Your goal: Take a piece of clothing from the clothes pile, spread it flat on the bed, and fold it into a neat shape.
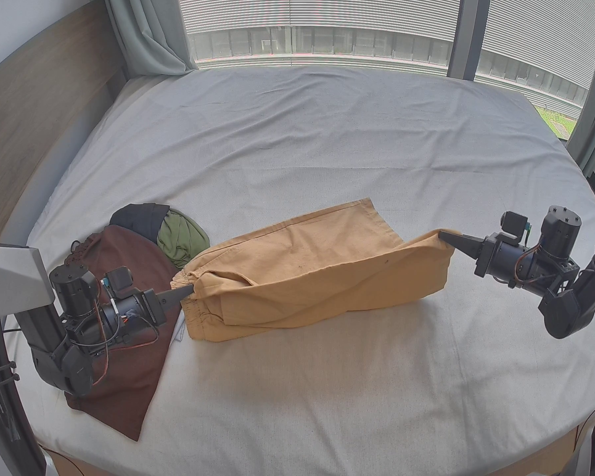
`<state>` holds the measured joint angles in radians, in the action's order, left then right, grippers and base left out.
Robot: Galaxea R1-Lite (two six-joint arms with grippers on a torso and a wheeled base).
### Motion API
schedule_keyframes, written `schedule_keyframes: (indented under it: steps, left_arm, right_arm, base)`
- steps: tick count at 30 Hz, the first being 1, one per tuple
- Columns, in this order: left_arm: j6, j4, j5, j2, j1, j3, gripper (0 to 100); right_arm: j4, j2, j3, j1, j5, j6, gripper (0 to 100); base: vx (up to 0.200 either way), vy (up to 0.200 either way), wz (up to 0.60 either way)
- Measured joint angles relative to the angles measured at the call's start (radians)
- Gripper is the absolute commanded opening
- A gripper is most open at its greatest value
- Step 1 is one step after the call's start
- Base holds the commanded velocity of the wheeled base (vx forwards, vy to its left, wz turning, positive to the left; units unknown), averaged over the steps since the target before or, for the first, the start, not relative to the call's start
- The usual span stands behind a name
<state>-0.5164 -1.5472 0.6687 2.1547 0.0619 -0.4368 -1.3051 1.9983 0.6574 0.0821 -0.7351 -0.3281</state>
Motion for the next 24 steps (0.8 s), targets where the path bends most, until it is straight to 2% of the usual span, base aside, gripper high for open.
schedule_keyframes:
  steps: [5,24]
  left_arm:
    - [-0.029,0.000,-0.030,0.001,0.001,-0.026,0]
    - [-0.061,0.001,-0.057,0.014,-0.010,-0.065,0]
  right_arm:
    - [0.067,0.016,0.082,0.000,0.007,0.000,0]
    - [0.341,0.065,0.400,0.006,0.011,0.000,0]
  base:
    - [0.000,0.000,0.00]
    - [0.000,0.000,0.00]
